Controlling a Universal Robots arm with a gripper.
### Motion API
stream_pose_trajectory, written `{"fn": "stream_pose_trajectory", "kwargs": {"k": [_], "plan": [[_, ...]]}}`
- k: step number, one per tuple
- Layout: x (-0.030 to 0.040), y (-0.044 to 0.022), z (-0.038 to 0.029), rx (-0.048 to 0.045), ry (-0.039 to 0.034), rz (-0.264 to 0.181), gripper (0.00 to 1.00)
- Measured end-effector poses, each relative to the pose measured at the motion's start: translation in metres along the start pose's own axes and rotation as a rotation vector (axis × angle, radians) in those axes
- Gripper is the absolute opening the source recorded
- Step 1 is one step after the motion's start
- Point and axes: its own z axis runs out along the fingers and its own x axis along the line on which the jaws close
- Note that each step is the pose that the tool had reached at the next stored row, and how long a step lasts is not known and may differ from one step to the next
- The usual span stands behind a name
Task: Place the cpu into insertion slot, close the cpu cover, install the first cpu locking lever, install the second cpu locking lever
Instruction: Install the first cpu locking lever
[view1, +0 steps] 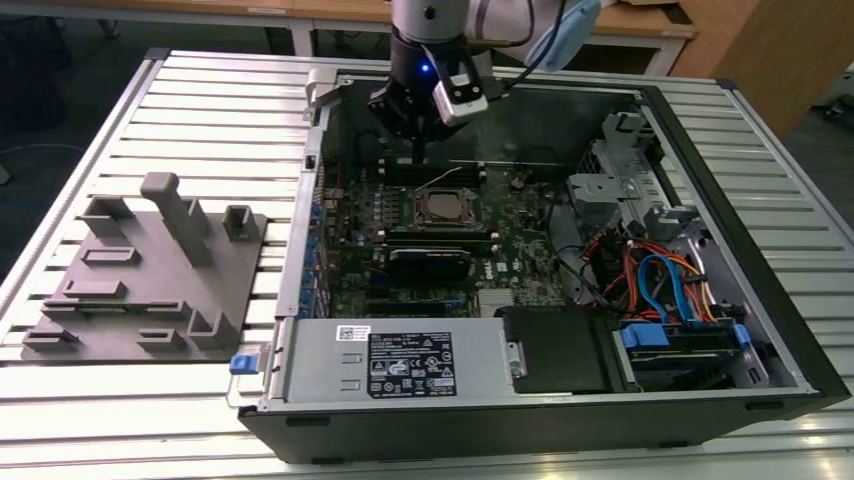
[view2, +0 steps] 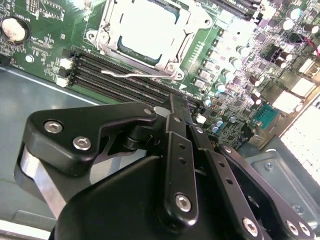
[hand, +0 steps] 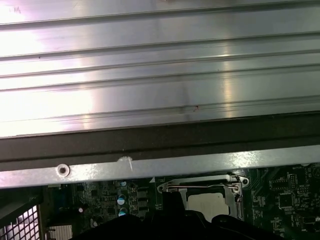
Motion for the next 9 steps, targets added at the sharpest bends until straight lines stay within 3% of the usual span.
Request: {"fn": "stream_pose_trajectory", "kwargs": {"k": [2, 7, 9], "plan": [[-0.0003, -0.0028, 0.0001, -0.0016, -0.0001, 0.000, 0.10], [-0.0008, -0.0080, 0.0020, -0.0572, 0.0058, 0.000, 0.10], [-0.0011, -0.0101, 0.0043, -0.0667, 0.0064, 0.000, 0.10]]}}
